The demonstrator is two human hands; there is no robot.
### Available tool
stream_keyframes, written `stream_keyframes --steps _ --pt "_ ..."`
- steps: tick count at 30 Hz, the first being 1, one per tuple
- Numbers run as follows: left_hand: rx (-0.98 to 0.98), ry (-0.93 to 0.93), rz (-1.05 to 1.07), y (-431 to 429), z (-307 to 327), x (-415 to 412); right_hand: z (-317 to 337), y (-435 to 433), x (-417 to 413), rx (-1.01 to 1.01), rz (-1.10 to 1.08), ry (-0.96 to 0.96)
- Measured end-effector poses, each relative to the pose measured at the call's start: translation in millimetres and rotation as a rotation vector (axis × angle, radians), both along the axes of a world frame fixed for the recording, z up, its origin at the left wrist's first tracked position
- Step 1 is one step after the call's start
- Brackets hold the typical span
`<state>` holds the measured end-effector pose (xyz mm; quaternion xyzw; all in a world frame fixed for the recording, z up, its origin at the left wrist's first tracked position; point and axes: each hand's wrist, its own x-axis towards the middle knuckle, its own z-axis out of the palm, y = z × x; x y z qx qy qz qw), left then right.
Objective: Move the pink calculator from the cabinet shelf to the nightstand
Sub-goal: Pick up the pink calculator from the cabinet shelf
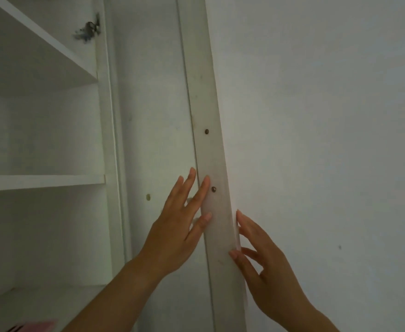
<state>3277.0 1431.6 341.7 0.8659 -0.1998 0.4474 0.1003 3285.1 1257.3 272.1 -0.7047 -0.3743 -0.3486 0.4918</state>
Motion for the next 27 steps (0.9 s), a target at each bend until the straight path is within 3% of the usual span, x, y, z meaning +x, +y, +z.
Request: stream_keyframes --steps 11,20,27 --pt "0.072 -0.086 0.239 -27.8 -20.5 85.3 -9.1 -29.2 104.4 -0.112 -0.028 -0.042" --pt "0.107 -0.1 0.369 -30.6 -29.9 125.2 -14.1 -33.6 167.0 -0.222 -0.164 -0.213" --pt "0.122 -0.113 0.385 -27.0 -37.3 136.8 -21.3 -29.0 189.7 -0.102 0.03 -0.225"
